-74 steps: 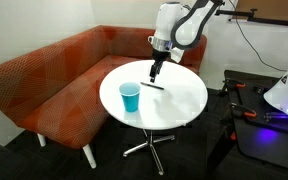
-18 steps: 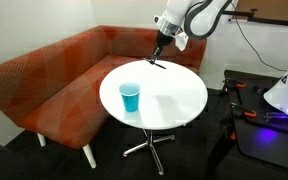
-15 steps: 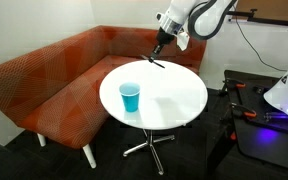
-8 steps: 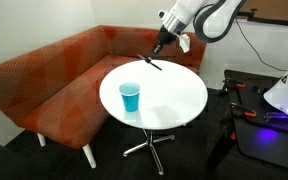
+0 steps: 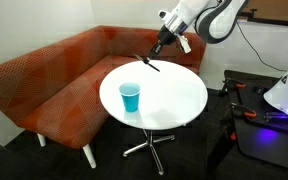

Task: Put the pen inside the light blue cup

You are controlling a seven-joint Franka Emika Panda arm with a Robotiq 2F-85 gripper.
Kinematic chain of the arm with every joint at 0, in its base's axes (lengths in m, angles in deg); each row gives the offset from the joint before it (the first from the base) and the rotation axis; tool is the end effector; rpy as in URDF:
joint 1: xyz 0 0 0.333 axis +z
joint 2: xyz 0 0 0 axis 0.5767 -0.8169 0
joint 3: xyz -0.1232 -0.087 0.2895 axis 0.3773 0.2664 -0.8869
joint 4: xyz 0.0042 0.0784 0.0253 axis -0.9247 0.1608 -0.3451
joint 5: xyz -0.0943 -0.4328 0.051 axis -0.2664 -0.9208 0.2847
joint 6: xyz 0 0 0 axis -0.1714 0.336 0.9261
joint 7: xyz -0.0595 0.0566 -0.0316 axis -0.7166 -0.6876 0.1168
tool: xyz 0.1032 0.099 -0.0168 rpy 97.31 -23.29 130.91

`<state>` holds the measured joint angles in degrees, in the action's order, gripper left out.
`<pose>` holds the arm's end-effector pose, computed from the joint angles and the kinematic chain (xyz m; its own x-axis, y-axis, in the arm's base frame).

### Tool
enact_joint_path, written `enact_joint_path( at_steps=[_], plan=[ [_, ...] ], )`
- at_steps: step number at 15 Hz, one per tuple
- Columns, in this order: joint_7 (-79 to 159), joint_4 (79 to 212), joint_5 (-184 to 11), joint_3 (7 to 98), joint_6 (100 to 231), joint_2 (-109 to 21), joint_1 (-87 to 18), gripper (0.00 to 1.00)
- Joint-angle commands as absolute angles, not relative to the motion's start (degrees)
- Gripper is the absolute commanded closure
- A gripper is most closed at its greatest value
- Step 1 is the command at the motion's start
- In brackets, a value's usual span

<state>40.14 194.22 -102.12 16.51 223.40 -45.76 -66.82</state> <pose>0.5682 0.0495 0.1960 0.7885 0.1182 0.6036 0.2086 -0.9746 -0.0817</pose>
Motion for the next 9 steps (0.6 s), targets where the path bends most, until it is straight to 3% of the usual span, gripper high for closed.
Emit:
enact_joint_path(
  at_steps=[1,9],
  plan=[
    [41.32,193.87,-108.92,9.61,225.36,-48.91,-76.4,0.97],
    [39.59,193.55,-113.08,-2.58,215.5,-48.91,-91.33,0.97]
  ],
)
